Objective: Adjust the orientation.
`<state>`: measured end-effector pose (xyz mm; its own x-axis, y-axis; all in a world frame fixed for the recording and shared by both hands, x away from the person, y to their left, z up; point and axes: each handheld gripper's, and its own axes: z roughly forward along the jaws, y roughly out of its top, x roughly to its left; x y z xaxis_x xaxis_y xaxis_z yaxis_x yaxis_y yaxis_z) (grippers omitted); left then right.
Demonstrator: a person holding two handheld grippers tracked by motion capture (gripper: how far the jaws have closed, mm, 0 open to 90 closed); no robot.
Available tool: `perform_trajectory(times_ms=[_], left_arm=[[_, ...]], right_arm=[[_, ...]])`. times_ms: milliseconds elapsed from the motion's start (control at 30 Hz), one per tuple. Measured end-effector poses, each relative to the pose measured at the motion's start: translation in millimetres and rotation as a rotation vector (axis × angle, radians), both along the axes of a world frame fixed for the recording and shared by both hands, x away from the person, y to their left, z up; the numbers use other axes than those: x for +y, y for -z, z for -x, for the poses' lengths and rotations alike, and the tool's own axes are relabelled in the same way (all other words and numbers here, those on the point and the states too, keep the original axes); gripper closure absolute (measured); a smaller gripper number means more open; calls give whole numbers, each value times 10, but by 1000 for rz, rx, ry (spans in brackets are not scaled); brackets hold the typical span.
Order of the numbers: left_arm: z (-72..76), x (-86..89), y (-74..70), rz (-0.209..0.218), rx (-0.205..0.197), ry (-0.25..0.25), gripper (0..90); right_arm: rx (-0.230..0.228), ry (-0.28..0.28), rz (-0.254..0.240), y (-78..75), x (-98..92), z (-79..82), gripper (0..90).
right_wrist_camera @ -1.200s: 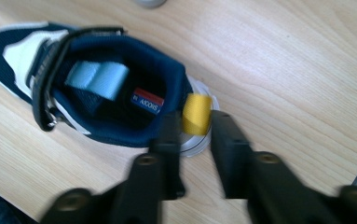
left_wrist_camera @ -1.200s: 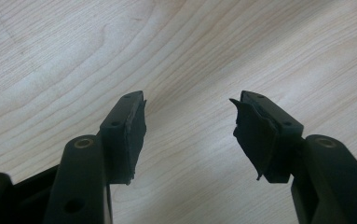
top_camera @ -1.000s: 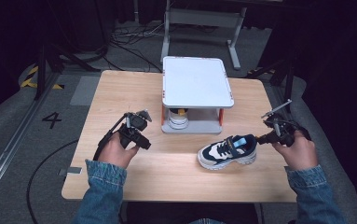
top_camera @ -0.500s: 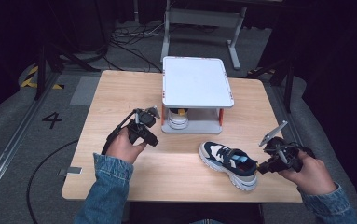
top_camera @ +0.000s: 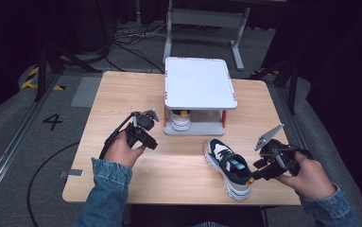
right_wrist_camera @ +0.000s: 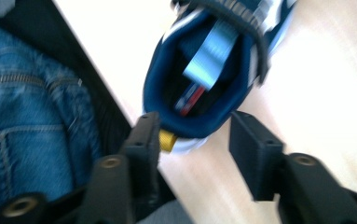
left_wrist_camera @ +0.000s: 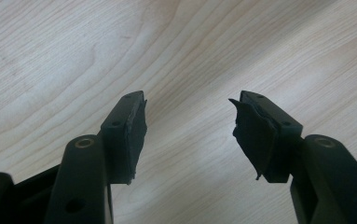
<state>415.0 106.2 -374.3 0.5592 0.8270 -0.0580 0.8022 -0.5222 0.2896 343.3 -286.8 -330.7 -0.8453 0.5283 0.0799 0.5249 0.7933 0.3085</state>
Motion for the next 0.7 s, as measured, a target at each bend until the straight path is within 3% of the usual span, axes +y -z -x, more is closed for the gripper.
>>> perform_trajectory(times_ms=[67,133,300,433,600,700], left_arm=[[11,24,1,-13,-4,3,432],[36,50,10,-10,-3,-7,432],[99,156,13,-5,3,-42,432],[116,208,13,-12,-3,-49,432],[123,217,28,-12,2,-46,432],[121,214,23,-9,1,-48,432]], right_arm=[[-21,-3,-9,8,-1,-31,469],[-46,-9,33,105,75,-131,394],[5,-41,160,404,311,-311,288],[8,-46,213,576,381,-406,282],[27,-31,231,672,424,-465,394],[9,-8,237,674,410,-482,542]])
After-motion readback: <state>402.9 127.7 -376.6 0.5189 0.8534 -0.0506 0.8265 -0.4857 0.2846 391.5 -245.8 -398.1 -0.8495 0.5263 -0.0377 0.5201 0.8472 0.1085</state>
